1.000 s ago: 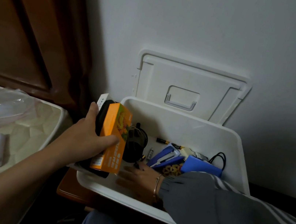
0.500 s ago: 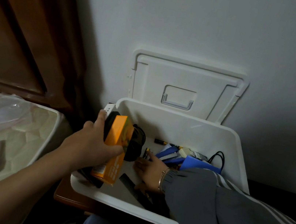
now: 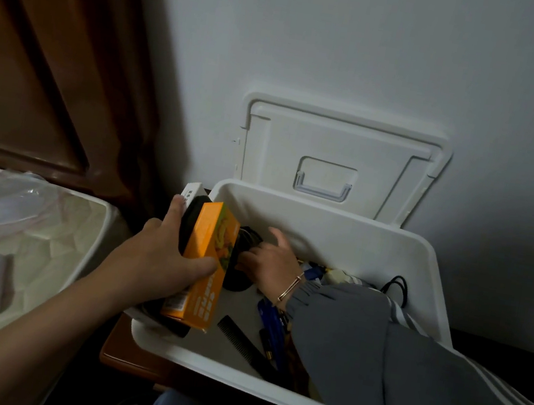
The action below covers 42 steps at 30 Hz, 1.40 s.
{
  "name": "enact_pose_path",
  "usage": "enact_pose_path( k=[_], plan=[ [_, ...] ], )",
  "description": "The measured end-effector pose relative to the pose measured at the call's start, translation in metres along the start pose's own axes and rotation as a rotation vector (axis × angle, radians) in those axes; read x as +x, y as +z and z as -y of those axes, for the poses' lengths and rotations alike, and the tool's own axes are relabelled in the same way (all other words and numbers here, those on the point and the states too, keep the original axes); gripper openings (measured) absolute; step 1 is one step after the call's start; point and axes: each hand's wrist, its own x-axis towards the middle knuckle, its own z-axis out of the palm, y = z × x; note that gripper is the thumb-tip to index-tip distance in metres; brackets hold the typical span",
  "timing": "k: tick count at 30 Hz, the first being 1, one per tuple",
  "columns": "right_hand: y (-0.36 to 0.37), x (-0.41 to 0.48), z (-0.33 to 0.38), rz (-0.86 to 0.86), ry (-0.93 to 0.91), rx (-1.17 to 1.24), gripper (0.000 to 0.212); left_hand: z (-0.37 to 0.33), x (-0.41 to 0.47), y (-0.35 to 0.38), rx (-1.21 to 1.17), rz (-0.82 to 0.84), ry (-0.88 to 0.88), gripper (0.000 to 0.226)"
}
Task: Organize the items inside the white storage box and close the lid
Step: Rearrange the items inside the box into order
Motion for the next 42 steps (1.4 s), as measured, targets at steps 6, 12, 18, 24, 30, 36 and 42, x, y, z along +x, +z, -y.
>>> enact_pose_path(
  k=[6, 12, 18, 24, 30, 36, 42],
  plan=[
    [0.006, -0.007, -0.008, 0.065, -0.093, -0.115, 0.022, -0.001, 0.001, 0.001, 0.009, 0.014, -0.007, 0.113],
    [0.004, -0.003, -0.039, 0.133, -0.14, -0.147, 0.019, 0.001, 0.001, 0.003, 0.019, 0.013, 0.001, 0.114],
    [0.019, -0.007, -0.047, 0.065, -0.193, -0.185, 0.02, 0.0, 0.001, 0.007, 0.031, 0.006, 0.003, 0.113],
    [0.027, -0.036, -0.02, -0.197, -0.203, -0.081, 0.014, -0.002, 0.0, 0.007, 0.022, 0.002, 0.01, 0.114],
    [0.049, -0.072, 0.023, 0.423, -0.546, 0.012, 0.046, -0.015, -0.009, 0.012, 0.123, -0.001, 0.028, 0.114],
    [0.045, -0.081, 0.008, 0.659, -0.42, 0.006, 0.063, -0.03, -0.017, 0.03, 0.257, -0.043, 0.034, 0.113],
    [0.033, -0.074, -0.012, 0.722, -0.307, -0.106, 0.069, -0.036, -0.018, 0.046, 0.333, -0.017, 0.023, 0.114]
  ],
)
